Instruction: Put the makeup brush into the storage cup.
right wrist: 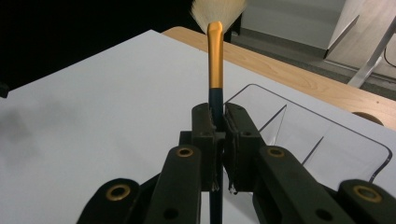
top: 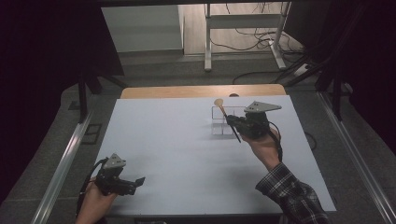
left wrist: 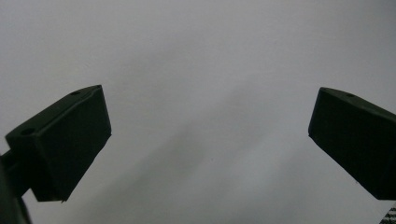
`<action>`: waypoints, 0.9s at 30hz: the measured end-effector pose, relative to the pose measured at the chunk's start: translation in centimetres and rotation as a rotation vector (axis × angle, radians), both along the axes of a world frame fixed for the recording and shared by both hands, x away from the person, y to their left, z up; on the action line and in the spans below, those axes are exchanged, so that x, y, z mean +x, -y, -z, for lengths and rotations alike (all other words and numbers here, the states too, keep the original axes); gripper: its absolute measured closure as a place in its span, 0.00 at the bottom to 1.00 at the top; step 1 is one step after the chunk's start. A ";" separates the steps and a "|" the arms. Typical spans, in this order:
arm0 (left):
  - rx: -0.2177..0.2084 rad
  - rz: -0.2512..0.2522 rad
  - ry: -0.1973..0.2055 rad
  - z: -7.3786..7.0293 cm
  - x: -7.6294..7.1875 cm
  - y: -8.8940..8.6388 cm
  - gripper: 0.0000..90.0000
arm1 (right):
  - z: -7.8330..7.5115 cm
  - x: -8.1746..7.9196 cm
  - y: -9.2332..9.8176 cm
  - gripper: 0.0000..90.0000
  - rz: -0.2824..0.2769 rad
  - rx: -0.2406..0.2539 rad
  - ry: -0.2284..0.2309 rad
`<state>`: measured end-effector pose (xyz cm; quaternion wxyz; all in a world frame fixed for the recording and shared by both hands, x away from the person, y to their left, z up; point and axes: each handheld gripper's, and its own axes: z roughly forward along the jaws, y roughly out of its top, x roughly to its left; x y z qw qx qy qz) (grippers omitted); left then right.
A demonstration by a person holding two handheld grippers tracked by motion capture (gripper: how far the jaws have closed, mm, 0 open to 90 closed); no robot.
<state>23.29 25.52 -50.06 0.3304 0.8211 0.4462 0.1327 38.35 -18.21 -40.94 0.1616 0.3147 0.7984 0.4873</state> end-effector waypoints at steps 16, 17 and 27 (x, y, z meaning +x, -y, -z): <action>-0.002 0.000 0.003 0.0 0.0 0.0 0.00 | -0.8 2.1 -1.4 0.93 0.017 0.040 0.011; -0.002 0.000 0.003 0.0 0.0 0.0 0.00 | -0.8 2.2 -1.4 0.93 0.018 0.043 0.010; -0.002 0.000 0.003 0.0 0.0 0.0 0.00 | -1.2 3.5 -1.6 0.93 0.033 0.070 0.019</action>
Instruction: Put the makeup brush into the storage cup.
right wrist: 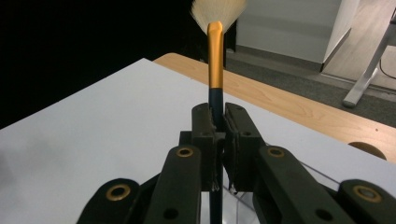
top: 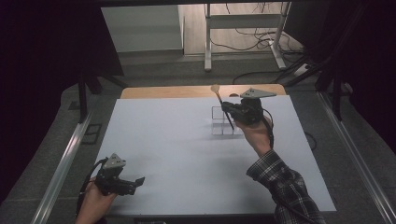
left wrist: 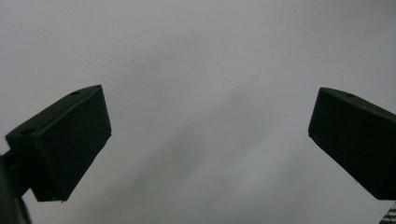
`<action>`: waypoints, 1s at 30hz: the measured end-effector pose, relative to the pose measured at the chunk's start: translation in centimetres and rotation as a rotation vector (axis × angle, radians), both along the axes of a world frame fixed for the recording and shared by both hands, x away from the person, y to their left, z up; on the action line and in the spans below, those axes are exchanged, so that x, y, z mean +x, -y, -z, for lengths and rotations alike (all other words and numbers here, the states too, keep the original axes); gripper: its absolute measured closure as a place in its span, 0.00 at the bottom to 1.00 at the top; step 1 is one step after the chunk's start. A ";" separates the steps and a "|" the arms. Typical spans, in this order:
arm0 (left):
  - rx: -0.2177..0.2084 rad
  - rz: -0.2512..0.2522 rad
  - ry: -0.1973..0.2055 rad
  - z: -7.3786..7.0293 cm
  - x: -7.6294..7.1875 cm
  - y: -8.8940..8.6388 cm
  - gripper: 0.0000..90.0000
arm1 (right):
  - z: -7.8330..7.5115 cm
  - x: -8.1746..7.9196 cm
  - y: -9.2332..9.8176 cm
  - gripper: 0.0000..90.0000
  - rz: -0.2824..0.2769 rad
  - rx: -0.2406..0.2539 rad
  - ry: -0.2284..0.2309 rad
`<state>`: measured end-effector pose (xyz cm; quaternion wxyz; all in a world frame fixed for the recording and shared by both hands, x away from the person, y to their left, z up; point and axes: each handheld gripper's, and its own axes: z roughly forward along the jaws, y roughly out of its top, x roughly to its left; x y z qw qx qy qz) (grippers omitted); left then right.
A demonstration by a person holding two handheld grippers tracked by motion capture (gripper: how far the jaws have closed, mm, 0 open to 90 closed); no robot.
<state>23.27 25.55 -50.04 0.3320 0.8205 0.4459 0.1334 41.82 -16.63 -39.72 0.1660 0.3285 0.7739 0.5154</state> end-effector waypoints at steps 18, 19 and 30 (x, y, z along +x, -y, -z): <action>-0.001 0.003 0.000 0.0 0.0 0.0 0.00 | 0.4 2.2 -1.5 0.93 0.019 0.010 0.016; -0.002 0.003 0.000 0.0 0.0 0.0 0.00 | 0.5 2.3 -1.6 0.93 0.021 0.012 0.018; -0.002 0.004 0.000 0.0 0.0 0.0 0.00 | 0.5 3.3 -2.1 0.93 0.033 0.018 0.027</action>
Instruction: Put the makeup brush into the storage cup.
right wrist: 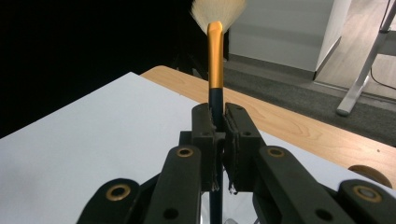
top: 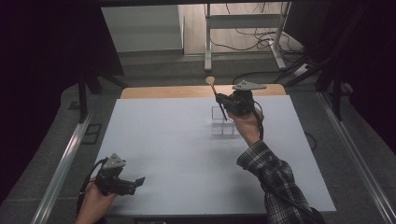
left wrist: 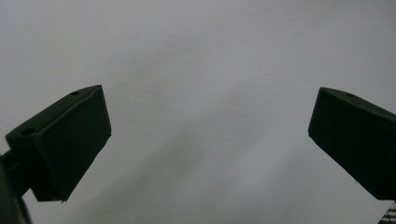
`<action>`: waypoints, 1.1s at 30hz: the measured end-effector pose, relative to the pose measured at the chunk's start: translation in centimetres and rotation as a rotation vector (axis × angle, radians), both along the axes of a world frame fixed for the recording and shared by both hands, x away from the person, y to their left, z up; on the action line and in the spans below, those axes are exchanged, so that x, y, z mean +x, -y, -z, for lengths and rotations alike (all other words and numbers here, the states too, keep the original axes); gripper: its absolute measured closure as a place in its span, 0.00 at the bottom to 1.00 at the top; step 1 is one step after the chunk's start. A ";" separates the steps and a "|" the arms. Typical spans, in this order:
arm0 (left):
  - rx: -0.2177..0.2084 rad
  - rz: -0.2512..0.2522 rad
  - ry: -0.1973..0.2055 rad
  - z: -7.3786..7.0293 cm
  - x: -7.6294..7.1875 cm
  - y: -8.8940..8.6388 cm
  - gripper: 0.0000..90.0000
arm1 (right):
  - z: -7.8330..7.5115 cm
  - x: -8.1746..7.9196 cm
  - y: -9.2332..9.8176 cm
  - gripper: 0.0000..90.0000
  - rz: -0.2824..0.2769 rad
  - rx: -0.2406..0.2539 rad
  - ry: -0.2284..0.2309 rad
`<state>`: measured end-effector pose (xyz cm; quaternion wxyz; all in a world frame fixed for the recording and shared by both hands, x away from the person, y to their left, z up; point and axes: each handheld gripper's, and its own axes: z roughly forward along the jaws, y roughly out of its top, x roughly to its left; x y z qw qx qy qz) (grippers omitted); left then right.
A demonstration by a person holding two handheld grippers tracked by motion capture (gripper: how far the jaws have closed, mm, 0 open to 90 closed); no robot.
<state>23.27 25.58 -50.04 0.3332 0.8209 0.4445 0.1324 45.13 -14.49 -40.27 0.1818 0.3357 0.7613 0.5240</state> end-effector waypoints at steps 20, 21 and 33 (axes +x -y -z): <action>0.000 0.001 -0.001 0.0 0.0 0.0 0.00 | 0.3 1.7 -1.2 0.93 0.016 -0.001 0.011; -0.001 0.001 -0.001 0.0 0.0 0.0 0.00 | 0.4 1.8 -1.3 0.93 0.014 0.001 0.014; -0.005 0.004 0.002 0.0 0.0 0.0 0.00 | 0.7 2.4 -1.7 0.93 0.021 -0.012 0.019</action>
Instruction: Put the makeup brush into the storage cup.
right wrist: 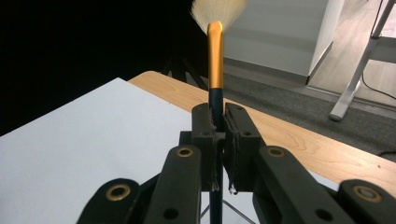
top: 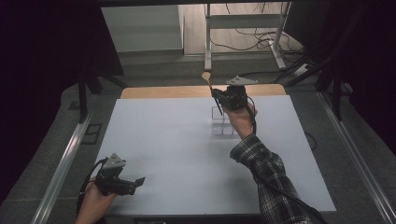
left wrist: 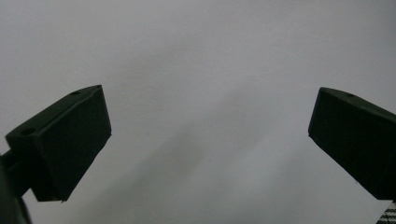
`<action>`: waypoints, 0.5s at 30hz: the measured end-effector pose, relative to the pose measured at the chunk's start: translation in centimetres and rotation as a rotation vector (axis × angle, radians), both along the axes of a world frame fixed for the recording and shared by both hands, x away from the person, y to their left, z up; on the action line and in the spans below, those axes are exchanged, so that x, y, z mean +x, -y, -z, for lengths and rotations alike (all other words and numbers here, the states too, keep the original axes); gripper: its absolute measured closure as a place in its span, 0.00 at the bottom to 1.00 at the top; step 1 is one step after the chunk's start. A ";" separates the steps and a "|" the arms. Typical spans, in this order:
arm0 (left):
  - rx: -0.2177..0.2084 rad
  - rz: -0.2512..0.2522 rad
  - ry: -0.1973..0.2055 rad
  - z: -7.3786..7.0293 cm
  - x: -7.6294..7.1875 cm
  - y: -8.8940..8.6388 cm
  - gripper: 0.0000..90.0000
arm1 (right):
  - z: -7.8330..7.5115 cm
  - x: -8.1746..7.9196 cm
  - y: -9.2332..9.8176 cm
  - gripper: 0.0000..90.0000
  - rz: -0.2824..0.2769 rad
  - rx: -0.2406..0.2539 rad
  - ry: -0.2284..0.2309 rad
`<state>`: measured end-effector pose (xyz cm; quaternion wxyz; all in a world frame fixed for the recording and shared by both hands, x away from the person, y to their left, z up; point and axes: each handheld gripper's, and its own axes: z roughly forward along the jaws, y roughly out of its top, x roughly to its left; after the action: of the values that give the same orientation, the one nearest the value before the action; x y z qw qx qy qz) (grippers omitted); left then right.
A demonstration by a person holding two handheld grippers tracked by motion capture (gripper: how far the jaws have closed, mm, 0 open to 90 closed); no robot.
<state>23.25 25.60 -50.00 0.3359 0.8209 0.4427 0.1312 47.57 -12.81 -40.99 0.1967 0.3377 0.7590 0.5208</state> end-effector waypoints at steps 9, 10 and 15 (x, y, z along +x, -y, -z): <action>-0.001 0.003 0.006 0.0 0.0 0.0 0.00 | 1.1 0.2 -0.2 0.93 0.005 -0.008 -0.008; -0.001 0.003 0.006 0.0 0.0 0.0 0.00 | 1.2 0.3 -0.2 0.93 0.004 -0.010 -0.007; 0.000 0.004 0.006 0.0 0.0 0.0 0.00 | 1.7 0.4 -0.2 0.93 0.010 -0.017 -0.013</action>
<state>23.23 25.60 -49.98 0.3374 0.8215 0.4400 0.1331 47.93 -12.63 -42.72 0.1973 0.3433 0.7629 0.5111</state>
